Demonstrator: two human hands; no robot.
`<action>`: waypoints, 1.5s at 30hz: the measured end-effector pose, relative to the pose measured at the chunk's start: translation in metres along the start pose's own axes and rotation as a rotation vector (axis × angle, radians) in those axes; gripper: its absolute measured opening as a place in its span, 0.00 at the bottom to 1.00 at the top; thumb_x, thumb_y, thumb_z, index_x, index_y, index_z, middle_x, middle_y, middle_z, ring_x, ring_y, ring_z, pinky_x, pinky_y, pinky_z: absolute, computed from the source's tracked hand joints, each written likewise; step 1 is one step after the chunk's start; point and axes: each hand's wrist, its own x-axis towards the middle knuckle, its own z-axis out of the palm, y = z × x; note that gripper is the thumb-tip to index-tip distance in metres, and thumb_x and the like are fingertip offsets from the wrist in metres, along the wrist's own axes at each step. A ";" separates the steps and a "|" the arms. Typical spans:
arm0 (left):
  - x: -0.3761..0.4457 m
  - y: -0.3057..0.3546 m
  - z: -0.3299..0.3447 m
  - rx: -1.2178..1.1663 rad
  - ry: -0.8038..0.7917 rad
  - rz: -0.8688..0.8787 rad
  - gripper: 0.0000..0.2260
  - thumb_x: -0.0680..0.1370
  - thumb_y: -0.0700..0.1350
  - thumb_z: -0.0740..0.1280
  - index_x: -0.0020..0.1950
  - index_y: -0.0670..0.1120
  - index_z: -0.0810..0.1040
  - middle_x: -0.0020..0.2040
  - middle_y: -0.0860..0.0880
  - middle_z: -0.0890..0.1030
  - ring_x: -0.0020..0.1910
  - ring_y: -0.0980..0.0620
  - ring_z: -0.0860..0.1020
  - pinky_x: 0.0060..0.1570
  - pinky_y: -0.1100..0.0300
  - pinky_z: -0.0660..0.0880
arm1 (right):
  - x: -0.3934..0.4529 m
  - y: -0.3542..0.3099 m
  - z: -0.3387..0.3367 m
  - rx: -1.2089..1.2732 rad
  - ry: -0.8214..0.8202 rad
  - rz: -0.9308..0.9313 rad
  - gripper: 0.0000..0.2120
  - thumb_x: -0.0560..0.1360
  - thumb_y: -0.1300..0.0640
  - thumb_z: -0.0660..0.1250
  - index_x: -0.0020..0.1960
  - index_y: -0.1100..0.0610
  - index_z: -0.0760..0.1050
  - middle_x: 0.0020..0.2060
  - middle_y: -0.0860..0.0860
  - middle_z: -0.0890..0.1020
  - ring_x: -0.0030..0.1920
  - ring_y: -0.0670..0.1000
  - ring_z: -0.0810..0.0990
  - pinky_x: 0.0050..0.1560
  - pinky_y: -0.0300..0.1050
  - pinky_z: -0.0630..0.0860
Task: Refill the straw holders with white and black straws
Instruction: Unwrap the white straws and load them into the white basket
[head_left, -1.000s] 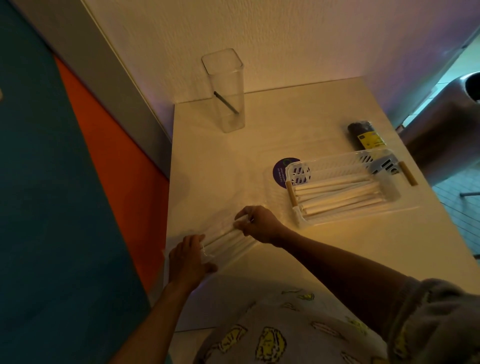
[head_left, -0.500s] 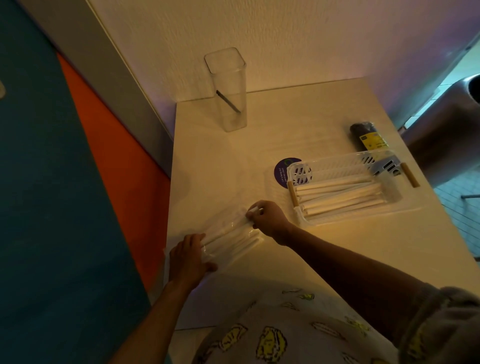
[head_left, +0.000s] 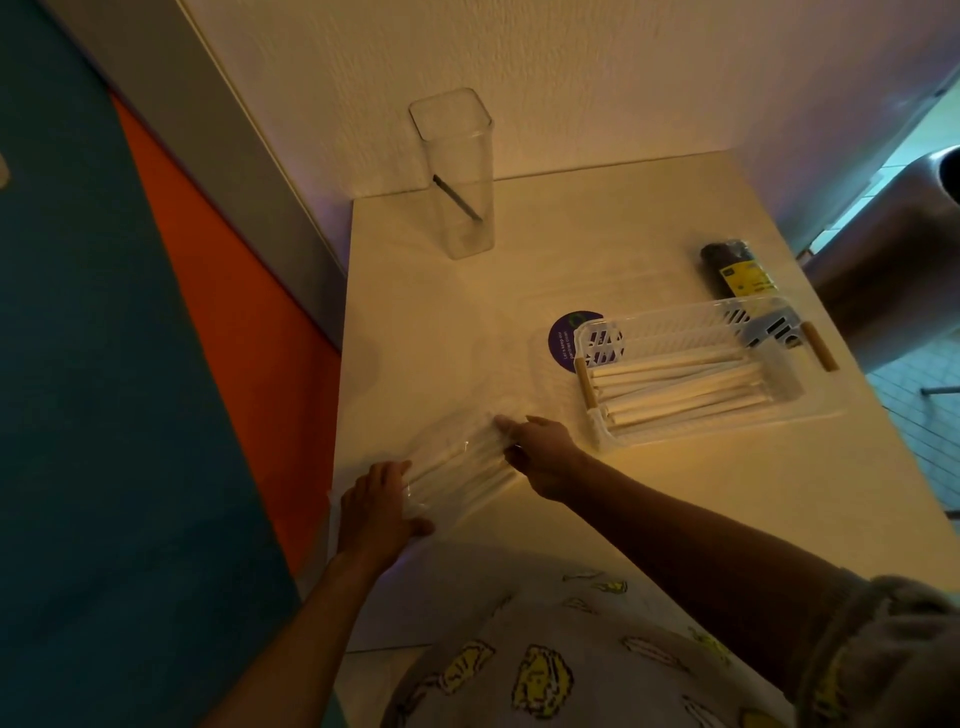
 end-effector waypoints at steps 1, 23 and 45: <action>-0.001 0.000 0.000 0.003 -0.002 0.005 0.41 0.64 0.59 0.78 0.72 0.51 0.64 0.67 0.49 0.70 0.64 0.46 0.71 0.59 0.50 0.70 | 0.000 0.001 0.002 0.009 -0.012 0.008 0.30 0.73 0.62 0.73 0.72 0.64 0.67 0.54 0.60 0.80 0.60 0.62 0.79 0.61 0.57 0.78; -0.004 0.002 0.000 0.012 0.014 0.060 0.41 0.64 0.59 0.78 0.72 0.51 0.65 0.67 0.49 0.71 0.64 0.46 0.72 0.59 0.49 0.72 | -0.004 0.001 0.022 -0.001 -0.019 -0.072 0.23 0.72 0.59 0.75 0.64 0.63 0.74 0.54 0.57 0.81 0.55 0.58 0.81 0.57 0.53 0.80; -0.003 0.003 0.003 0.023 -0.027 0.012 0.41 0.65 0.59 0.77 0.73 0.50 0.63 0.67 0.48 0.69 0.64 0.45 0.70 0.59 0.49 0.69 | -0.018 -0.010 0.031 0.100 0.071 -0.334 0.03 0.79 0.61 0.66 0.47 0.58 0.77 0.43 0.56 0.84 0.48 0.56 0.84 0.54 0.57 0.80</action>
